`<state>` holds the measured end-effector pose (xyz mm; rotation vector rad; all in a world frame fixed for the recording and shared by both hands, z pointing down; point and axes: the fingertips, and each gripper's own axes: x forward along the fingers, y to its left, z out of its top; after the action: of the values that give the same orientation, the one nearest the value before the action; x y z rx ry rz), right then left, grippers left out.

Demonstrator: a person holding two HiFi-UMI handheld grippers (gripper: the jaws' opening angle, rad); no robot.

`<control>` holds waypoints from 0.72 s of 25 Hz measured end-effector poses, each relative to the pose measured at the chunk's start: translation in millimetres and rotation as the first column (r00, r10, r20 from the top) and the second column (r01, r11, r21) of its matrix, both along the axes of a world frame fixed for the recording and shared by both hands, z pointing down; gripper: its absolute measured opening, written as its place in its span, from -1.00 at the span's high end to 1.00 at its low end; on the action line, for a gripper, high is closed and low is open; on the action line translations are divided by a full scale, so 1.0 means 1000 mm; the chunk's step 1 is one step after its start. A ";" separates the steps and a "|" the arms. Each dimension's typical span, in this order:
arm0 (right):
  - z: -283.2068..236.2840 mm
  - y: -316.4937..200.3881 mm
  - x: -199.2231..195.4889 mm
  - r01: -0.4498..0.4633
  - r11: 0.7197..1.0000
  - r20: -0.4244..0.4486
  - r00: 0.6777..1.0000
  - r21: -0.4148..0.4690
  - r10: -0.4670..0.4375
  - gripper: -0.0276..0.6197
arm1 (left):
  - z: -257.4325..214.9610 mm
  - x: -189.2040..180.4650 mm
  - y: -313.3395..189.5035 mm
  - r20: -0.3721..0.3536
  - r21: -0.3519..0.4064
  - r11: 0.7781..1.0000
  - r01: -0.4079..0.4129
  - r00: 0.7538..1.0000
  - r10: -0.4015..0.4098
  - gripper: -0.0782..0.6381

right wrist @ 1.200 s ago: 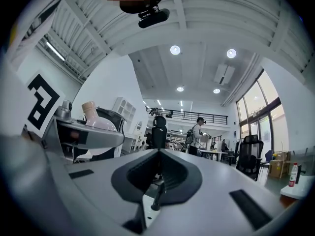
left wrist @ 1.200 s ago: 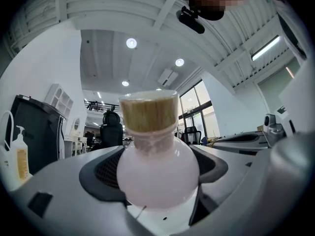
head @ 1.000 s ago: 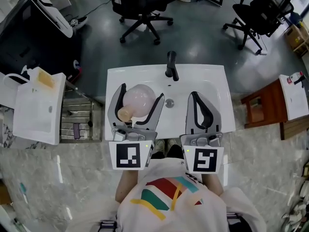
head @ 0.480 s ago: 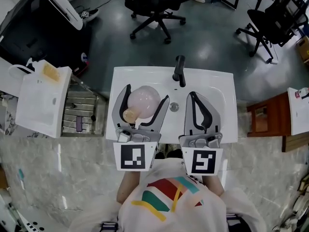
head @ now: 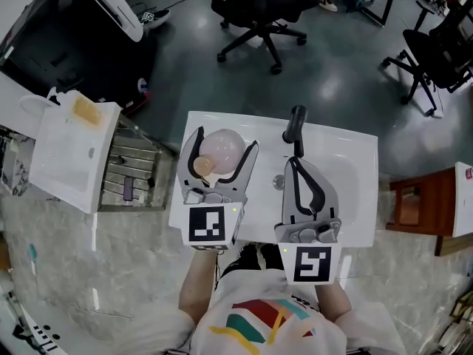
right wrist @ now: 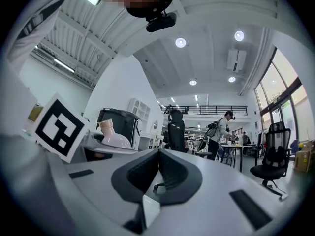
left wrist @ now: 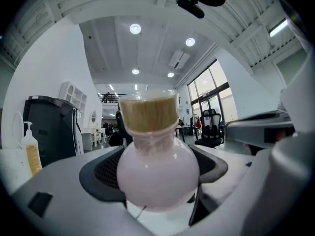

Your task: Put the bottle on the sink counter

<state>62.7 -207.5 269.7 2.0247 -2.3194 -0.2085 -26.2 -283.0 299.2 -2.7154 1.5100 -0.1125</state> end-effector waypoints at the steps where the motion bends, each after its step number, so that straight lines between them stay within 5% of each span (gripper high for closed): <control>1: 0.004 -0.004 -0.002 0.007 1.000 0.002 1.000 -0.008 -0.007 0.88 | 0.008 -0.003 -0.010 0.012 -0.012 1.000 0.014 1.000 -0.014 -0.35; 18: 0.076 -0.051 -0.031 0.199 0.961 0.083 0.979 -0.191 -0.186 0.88 | 0.139 -0.030 -0.116 0.161 -0.199 0.970 0.141 0.981 -0.110 -0.35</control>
<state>31.8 -258.4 345.4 1.7395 -2.4634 0.0795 -56.5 -399.0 437.7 -2.6871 1.7141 -0.4941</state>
